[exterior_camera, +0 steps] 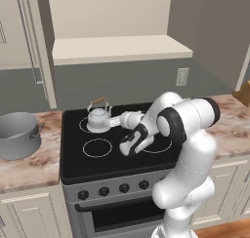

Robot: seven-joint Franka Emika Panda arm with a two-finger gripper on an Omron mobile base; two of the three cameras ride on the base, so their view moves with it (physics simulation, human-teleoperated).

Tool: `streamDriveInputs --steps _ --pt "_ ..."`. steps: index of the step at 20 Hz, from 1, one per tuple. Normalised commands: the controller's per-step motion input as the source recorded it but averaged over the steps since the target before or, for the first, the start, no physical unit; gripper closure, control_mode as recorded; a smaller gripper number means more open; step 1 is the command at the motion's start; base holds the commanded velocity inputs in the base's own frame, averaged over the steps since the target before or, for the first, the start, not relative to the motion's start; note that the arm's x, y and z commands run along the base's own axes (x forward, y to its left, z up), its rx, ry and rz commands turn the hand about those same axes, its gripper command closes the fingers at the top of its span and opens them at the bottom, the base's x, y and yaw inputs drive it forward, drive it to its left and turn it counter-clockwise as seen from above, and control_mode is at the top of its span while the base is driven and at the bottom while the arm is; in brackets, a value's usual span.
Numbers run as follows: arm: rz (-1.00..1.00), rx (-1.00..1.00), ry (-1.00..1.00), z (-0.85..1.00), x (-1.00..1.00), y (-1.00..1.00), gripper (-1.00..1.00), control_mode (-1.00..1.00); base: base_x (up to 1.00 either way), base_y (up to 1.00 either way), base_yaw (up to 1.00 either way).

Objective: Pick the kettle from the cabinet and place it on a stove burner. Then pick the pot from the counter and place it on another stove burner. Finally, turn both burners on.

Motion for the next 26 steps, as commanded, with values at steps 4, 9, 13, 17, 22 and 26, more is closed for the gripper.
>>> streamDriveInputs --steps 4,9,13,17,22,26 --pt "0.00 0.00 0.00 -0.34 0.00 0.00 -1.00 -1.00 0.00 0.00 0.00" --pt "0.00 0.00 0.00 -0.27 0.05 0.01 -1.00 -1.00 0.00 0.00 0.00" --pt "0.00 0.00 0.00 -0.20 0.09 0.07 -1.00 -1.00 0.00 0.00 0.00" --pt "0.00 0.00 0.00 -0.16 0.10 0.13 -1.00 -1.00 0.00 0.00 0.00" --pt "0.00 0.00 0.00 -0.08 0.14 0.21 -1.00 -1.00 0.00 0.00 0.00" --pt "0.00 0.00 0.00 -0.05 0.10 0.20 -1.00 -1.00 0.00 0.00 0.00"
